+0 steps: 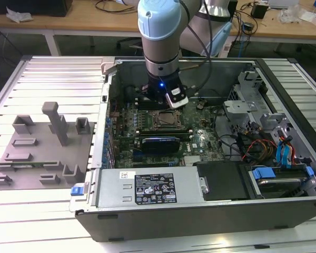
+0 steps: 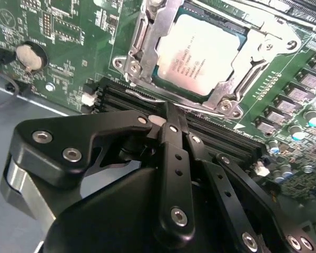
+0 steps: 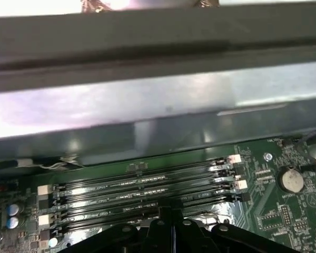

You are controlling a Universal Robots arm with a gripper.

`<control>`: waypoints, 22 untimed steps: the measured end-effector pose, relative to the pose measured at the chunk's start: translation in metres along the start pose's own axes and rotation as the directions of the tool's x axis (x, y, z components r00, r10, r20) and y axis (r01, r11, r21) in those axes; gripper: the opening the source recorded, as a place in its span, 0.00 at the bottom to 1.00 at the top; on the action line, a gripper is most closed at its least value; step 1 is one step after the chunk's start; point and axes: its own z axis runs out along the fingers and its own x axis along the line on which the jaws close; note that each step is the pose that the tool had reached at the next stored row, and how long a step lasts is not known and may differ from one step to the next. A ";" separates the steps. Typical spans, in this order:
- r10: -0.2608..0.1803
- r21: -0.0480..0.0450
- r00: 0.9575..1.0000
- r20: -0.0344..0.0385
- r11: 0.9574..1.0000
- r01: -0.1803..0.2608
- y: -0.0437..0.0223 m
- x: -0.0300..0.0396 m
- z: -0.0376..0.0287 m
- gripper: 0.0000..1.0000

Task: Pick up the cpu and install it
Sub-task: 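Install the first cpu locking lever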

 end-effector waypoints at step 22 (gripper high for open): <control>0.075 0.015 0.997 0.020 0.997 -0.075 0.0054 -0.0016 0.0035 0.11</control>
